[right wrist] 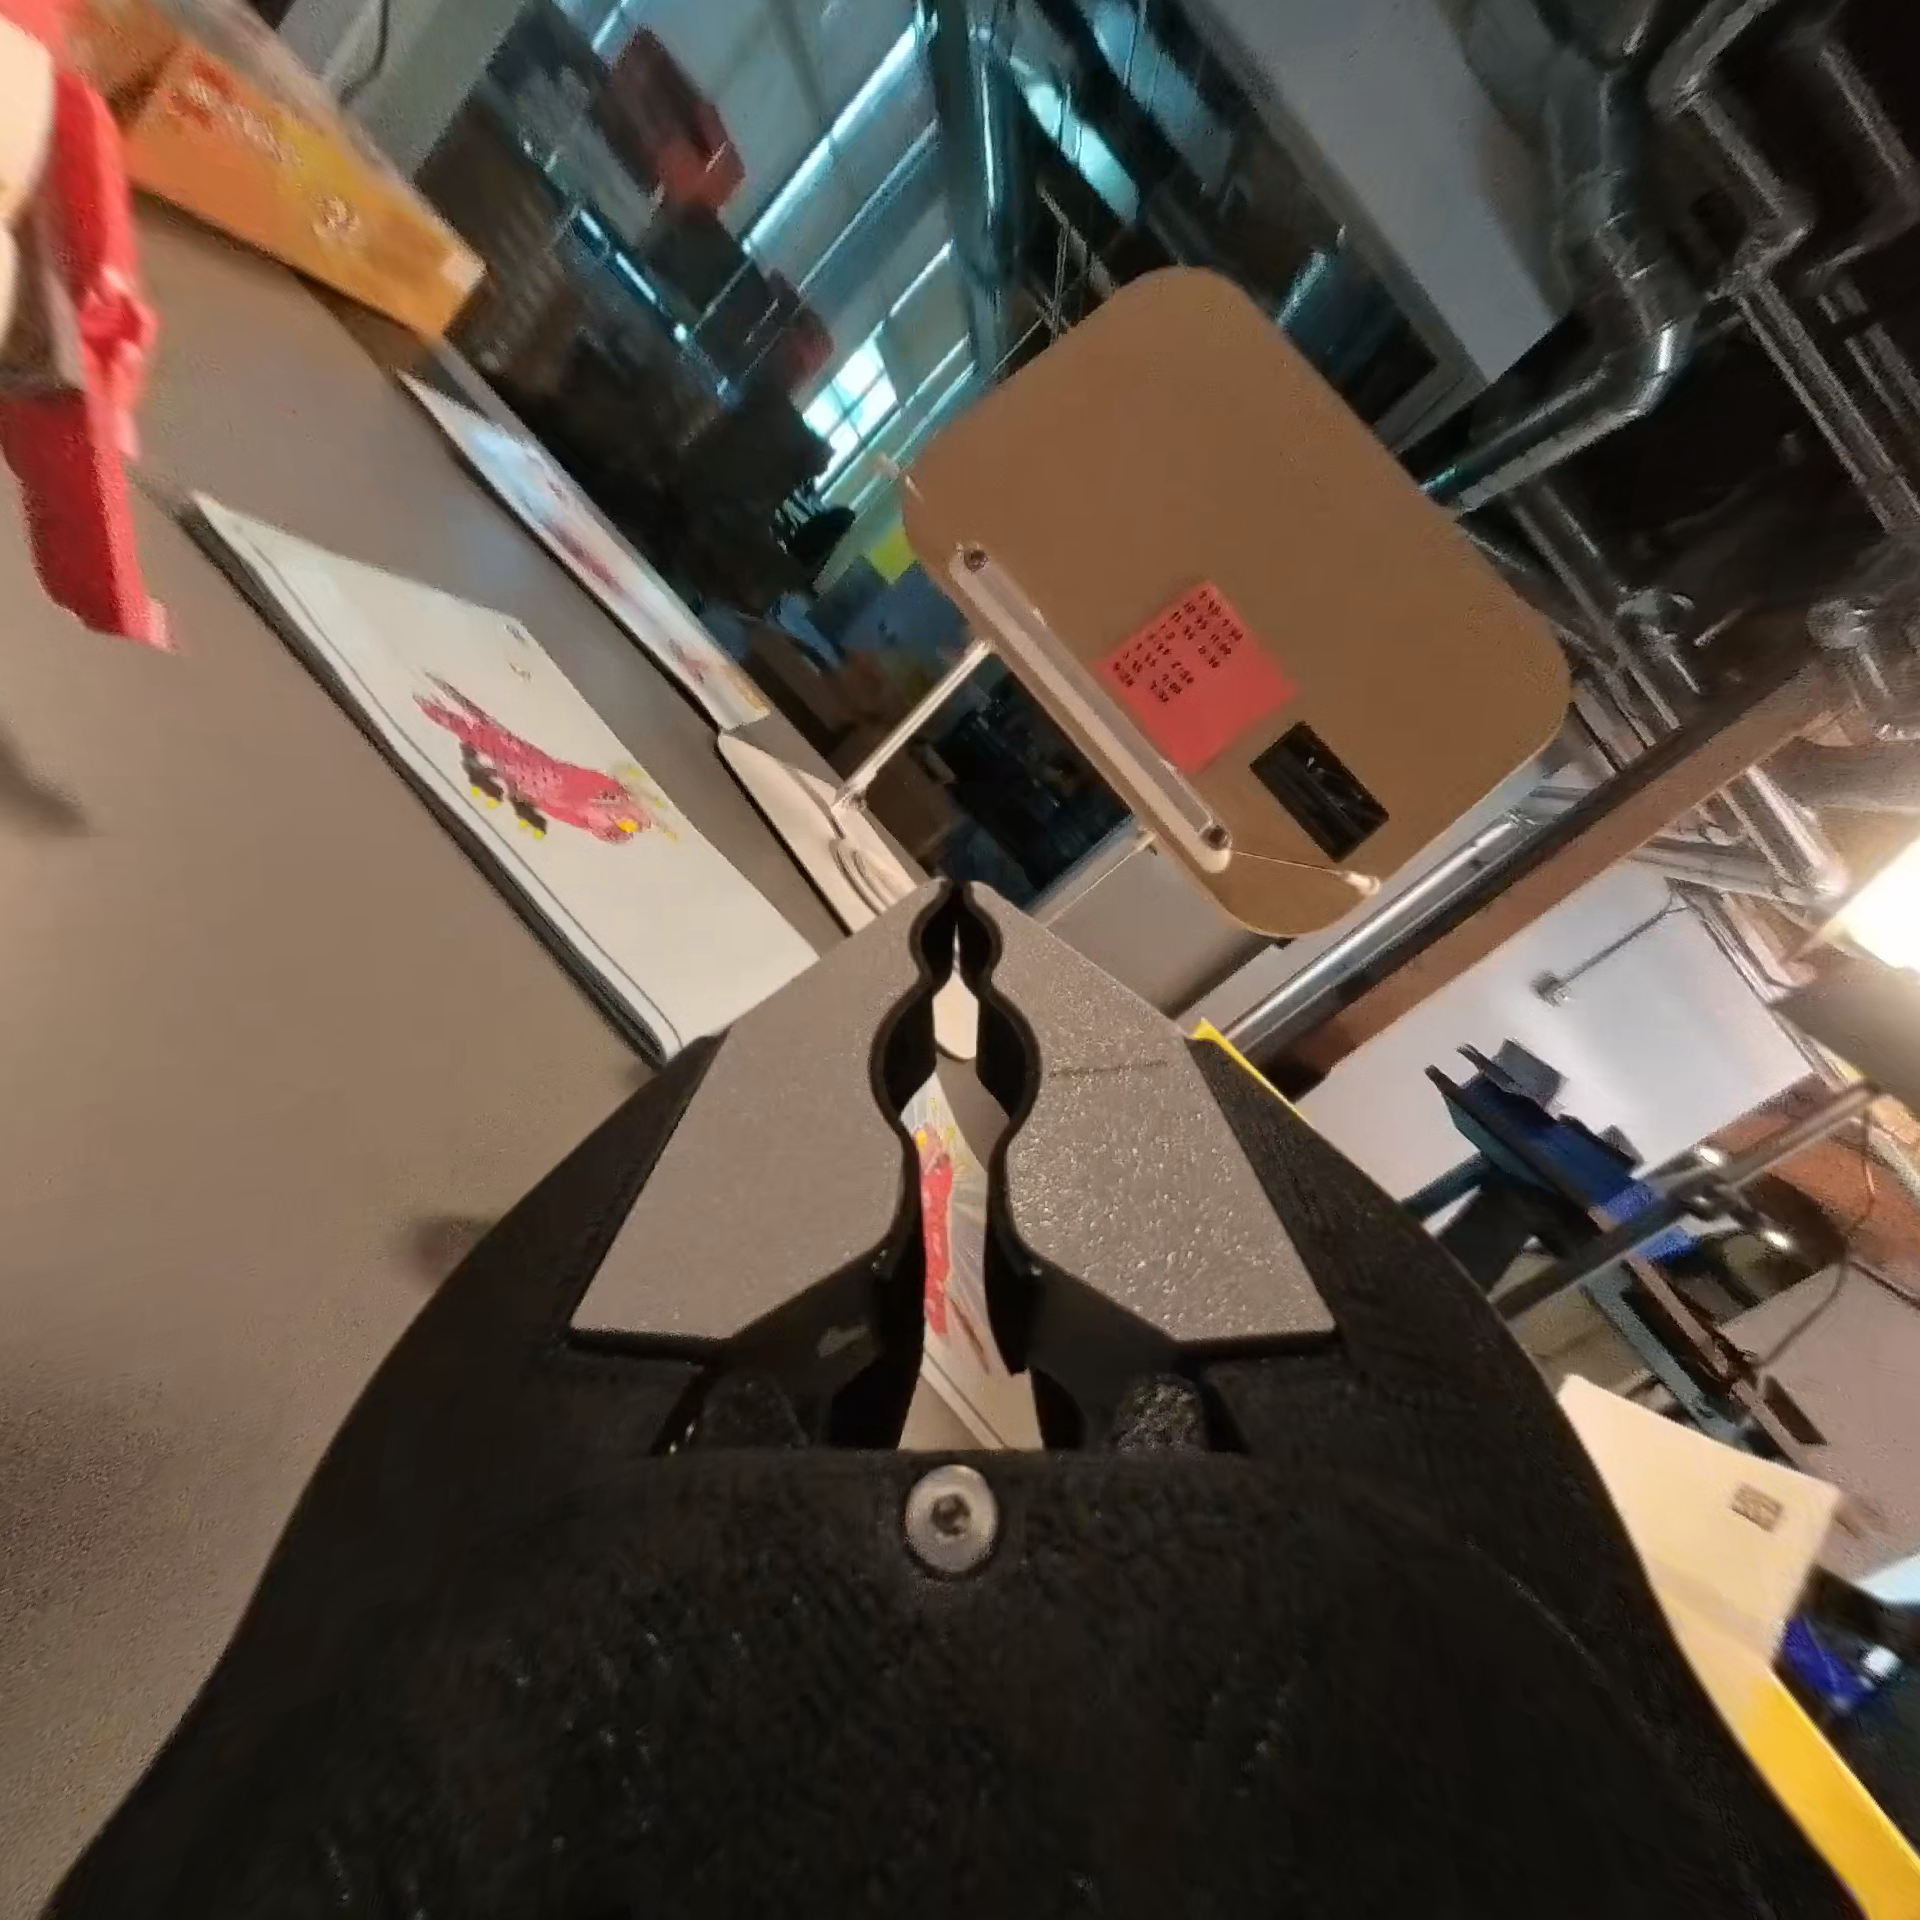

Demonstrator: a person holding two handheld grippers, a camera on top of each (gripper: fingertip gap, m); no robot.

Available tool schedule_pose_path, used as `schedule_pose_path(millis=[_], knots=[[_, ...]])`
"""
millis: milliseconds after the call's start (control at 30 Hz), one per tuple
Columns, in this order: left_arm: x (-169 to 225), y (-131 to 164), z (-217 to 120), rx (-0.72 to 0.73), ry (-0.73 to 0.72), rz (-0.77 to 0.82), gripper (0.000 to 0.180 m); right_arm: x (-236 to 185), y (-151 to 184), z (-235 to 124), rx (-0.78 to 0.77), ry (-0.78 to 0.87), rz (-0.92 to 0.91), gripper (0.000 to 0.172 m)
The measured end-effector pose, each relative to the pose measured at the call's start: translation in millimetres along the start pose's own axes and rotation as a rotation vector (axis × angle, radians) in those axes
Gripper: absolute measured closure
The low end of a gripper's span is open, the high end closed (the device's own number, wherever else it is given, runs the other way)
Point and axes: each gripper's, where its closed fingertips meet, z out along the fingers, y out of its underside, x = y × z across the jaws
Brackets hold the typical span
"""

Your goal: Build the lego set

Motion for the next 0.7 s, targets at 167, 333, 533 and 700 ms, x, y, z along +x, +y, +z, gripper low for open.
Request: schedule_pose_path(millis=[167,333,533,700], knots=[[10.9,0.4,8.7,-0.108,0.084,-0.049,0.153,-13.4,0.0,2.6,-0.003,-0.059,-0.045,0.172],[6.8,1.1,-25.4,-0.065,0.06,-0.056,0.152,-18.2,-28.3,-11.0,0.165,-0.108,0.01,0.172],[23.9,-5.0,-131.4,-0.041,0.087,-0.167,0.15,-10.9,-56.2,-32.9,0.336,-0.143,0.151,0.172],[19.0,-14.8,-216.6,-0.157,0.137,-0.244,0.151,-6.4,-47.9,-28.7,0.287,-0.125,0.186,0.172]])
